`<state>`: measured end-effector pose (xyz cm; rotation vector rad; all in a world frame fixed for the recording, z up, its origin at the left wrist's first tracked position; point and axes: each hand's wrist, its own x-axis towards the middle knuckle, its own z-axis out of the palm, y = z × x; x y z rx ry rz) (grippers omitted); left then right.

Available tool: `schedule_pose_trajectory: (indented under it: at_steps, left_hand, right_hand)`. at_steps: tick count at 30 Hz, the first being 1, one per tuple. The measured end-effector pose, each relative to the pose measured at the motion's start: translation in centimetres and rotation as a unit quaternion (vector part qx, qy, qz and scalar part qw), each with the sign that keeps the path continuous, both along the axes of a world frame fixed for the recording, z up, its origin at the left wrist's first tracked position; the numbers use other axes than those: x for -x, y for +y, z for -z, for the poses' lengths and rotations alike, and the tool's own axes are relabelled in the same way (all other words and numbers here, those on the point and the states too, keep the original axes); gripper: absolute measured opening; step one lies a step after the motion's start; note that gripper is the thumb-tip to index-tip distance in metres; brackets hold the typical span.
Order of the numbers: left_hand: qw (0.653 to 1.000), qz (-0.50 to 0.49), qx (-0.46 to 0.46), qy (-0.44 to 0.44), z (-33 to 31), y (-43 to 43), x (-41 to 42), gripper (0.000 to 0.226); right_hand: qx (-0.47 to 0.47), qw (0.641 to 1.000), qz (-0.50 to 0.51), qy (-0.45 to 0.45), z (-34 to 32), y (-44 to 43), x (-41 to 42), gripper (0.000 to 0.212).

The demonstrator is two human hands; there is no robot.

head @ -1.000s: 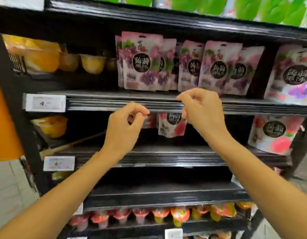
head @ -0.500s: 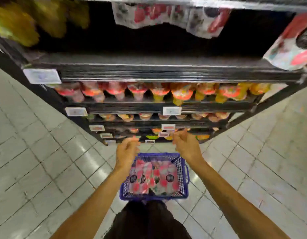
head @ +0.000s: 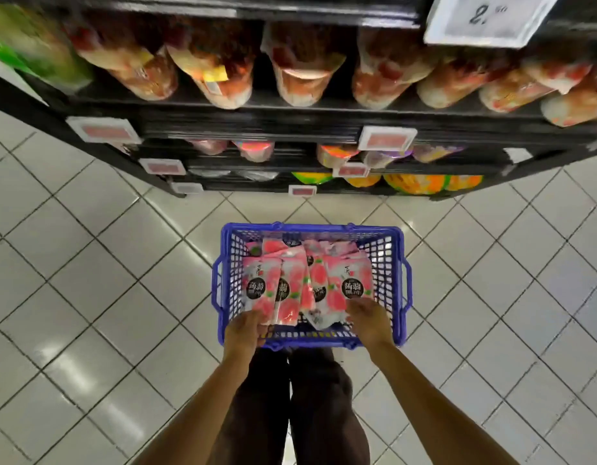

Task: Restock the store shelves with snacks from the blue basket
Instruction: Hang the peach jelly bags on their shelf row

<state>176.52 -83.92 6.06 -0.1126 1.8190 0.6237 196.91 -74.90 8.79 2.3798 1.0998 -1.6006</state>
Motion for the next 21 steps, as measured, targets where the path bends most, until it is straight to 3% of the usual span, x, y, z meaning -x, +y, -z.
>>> schedule_pose_trajectory:
  at_steps: [5,9,12,14,16,18,21]
  left_hand:
    - [0.997,0.032,0.049,0.045,10.1,-0.6,-0.3,0.025]
    - [0.976,0.153,0.039,0.152,16.2,-0.3,-1.2,0.034]
    - [0.952,0.216,0.046,0.213,19.3,-0.7,-1.5,0.01]
    - [0.925,0.277,0.088,0.244,21.3,-1.4,-1.7,0.041]
    - [0.922,0.262,0.097,0.267,22.2,-1.8,-1.8,0.043]
    - [0.941,0.199,0.063,0.265,22.5,-1.9,-1.8,0.032]
    - [0.953,0.167,0.024,0.252,22.2,-2.1,-2.0,0.016]
  right_hand:
    - [0.025,0.999,-0.021,0.022,10.7,-0.1,1.9,0.024]
    - [0.024,0.996,-0.081,0.02,17.3,-0.9,4.1,0.028]
    - [0.028,0.989,-0.146,0.014,20.8,-2.1,5.3,0.025]
    - [-0.002,0.989,-0.148,0.002,22.5,-2.5,5.7,0.015]
    - [-0.011,0.99,-0.143,0.01,23.3,-2.9,6.0,0.022]
    - [0.002,0.988,-0.152,0.016,23.6,-3.2,6.0,0.026]
    - [0.007,0.996,-0.091,0.019,23.7,-2.9,5.5,0.016]
